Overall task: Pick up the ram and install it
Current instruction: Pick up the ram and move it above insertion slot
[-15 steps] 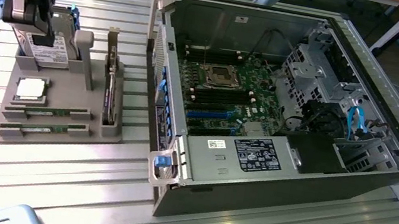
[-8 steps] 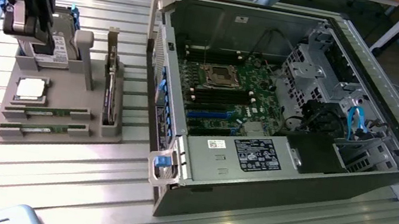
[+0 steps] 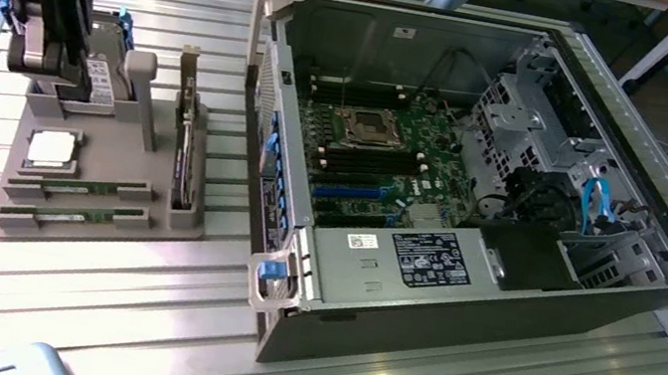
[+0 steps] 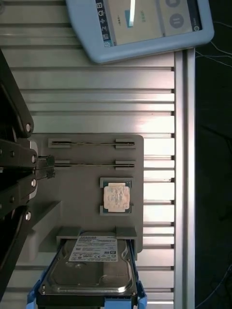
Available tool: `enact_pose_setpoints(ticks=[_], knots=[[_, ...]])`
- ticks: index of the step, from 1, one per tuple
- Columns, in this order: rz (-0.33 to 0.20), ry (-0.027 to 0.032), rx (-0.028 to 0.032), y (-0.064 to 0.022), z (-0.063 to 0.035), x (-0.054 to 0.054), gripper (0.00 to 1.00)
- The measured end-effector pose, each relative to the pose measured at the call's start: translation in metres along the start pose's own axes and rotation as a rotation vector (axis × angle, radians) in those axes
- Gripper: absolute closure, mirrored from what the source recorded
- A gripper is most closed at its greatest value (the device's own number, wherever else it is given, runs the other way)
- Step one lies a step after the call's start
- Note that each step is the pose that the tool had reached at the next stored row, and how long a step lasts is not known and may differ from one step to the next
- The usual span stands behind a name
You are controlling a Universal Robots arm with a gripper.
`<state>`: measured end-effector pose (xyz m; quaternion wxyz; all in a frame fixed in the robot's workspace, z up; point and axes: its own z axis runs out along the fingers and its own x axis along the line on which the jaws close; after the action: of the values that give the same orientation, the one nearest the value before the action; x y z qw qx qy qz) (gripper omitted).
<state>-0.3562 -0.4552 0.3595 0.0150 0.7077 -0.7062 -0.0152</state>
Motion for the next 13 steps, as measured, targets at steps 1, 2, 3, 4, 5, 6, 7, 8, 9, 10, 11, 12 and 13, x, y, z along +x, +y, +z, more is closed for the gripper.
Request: enact_pose_setpoints(ticks=[1, 2, 3, 4, 5, 6, 7, 8, 9, 10, 11, 12, 13], knots=[[0.000, 0.0000, 0.0000, 0.0001, 0.0010, 0.000, 0.90], [0.000, 0.0001, 0.0000, 0.0001, 0.0021, 0.001, 0.90], [-0.001, 0.0001, 0.0000, 0.0002, 0.0031, 0.001, 0.90], [-0.001, 0.0001, 0.0000, 0.0003, 0.0044, 0.002, 0.90], [-0.001, 0.0001, 0.0000, 0.0003, 0.0054, 0.002, 0.90], [-0.002, 0.0001, 0.0000, 0.0004, 0.0065, 0.002, 0.90], [-0.002, 0.0002, -0.0001, 0.0004, 0.0074, 0.003, 0.90], [-0.002, 0.0001, -0.0001, 0.0005, 0.0085, 0.003, 0.90], [-0.002, 0.0001, 0.0001, 0.0005, 0.0096, 0.004, 0.90], [-0.002, 0.0001, 0.0001, 0.0006, 0.0106, 0.004, 0.90], [-0.003, 0.0001, 0.0000, 0.0006, 0.0116, 0.004, 0.90], [-0.003, 0.0001, 0.0000, 0.0006, 0.0128, 0.005, 0.90], [-0.003, 0.0002, 0.0000, 0.0006, 0.0141, 0.005, 0.90]])
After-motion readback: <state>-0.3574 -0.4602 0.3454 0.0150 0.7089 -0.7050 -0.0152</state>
